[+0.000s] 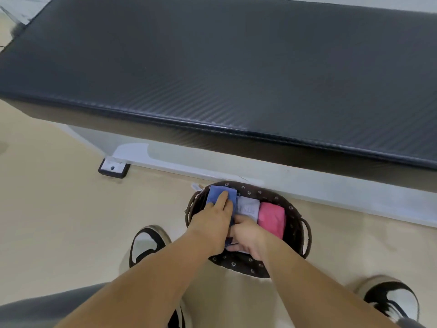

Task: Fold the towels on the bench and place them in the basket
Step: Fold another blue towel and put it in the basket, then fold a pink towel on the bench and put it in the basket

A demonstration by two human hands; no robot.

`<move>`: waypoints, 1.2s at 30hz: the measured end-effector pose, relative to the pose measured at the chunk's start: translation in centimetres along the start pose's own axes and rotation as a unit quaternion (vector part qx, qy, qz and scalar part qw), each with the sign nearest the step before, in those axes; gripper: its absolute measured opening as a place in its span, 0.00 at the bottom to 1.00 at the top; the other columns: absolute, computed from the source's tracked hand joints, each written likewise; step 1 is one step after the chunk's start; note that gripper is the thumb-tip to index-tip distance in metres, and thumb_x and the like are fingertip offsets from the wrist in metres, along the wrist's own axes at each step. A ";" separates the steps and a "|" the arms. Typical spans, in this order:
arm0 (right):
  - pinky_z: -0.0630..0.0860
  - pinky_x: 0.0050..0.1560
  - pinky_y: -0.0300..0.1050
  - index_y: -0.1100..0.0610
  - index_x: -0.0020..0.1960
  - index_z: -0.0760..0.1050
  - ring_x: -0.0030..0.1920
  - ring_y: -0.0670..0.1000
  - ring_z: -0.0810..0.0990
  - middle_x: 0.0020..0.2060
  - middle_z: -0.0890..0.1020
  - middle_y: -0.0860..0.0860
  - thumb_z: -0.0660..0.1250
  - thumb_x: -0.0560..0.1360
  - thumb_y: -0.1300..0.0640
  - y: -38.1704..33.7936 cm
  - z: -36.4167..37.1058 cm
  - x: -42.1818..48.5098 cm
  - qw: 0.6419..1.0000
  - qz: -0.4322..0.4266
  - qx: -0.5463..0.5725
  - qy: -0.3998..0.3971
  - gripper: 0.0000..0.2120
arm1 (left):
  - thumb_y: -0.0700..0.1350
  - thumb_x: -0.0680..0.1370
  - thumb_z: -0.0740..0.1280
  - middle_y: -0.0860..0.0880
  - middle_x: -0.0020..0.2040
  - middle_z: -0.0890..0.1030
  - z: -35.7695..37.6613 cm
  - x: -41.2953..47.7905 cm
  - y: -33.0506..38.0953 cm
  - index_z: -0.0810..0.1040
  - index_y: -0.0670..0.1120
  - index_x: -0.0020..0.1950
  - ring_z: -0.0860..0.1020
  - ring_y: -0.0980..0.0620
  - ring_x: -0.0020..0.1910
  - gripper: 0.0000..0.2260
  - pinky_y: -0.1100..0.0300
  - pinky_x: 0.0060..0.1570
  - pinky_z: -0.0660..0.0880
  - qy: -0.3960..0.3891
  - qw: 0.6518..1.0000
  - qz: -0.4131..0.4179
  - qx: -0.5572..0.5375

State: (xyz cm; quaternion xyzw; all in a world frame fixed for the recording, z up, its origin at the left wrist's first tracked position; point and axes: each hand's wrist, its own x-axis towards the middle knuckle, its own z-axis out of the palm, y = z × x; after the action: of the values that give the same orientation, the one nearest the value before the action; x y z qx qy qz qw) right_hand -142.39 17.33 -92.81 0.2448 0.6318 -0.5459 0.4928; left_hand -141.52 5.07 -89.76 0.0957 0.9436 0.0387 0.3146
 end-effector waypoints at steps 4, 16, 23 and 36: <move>0.84 0.50 0.56 0.51 0.49 0.79 0.43 0.57 0.84 0.43 0.85 0.56 0.63 0.76 0.67 -0.6 -0.9 -0.3 0.995 -0.032 0.037 0.083 0.12 | 0.40 0.78 0.70 0.49 0.84 0.37 1.0 0.4 -0.3 0.44 0.44 0.84 0.60 0.41 0.80 0.43 0.51 0.66 0.75 -0.026 0.999 -0.010 0.017; 0.76 0.37 0.47 0.53 0.45 0.76 0.36 0.54 0.78 0.41 0.80 0.55 0.63 0.80 0.61 0.3 -3.8 -1.9 0.988 -0.067 -0.029 0.137 0.07 | 0.39 0.78 0.72 0.53 0.83 0.33 1.3 2.0 -0.9 0.41 0.47 0.85 0.60 0.42 0.79 0.47 0.46 0.68 0.74 -0.077 0.996 -0.027 0.021; 0.71 0.32 0.39 0.54 0.44 0.75 0.36 0.54 0.73 0.39 0.77 0.56 0.61 0.77 0.62 -2.7 -4.6 -8.9 0.965 -0.103 -0.201 0.137 0.07 | 0.43 0.79 0.69 0.46 0.79 0.63 -2.4 -1.3 0.7 0.59 0.45 0.81 0.76 0.41 0.68 0.32 0.44 0.60 0.78 -0.084 0.993 0.024 0.077; 0.83 0.55 0.53 0.53 0.57 0.81 0.50 0.58 0.85 0.53 0.86 0.56 0.63 0.79 0.44 -10.6 -11.6 -35.1 0.819 -0.189 -0.500 0.212 0.16 | 0.41 0.79 0.65 0.56 0.37 0.79 -20.0 -13.4 14.1 0.81 0.47 0.49 0.74 0.56 0.32 0.06 0.58 0.36 0.70 0.221 0.937 0.216 -0.164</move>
State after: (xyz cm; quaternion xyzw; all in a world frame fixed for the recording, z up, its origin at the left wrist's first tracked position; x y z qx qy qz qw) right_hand -141.66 33.11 -57.76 -0.0492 0.9405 -0.1722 0.2887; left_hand -140.85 15.91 -64.05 0.2330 0.9265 0.2804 0.0933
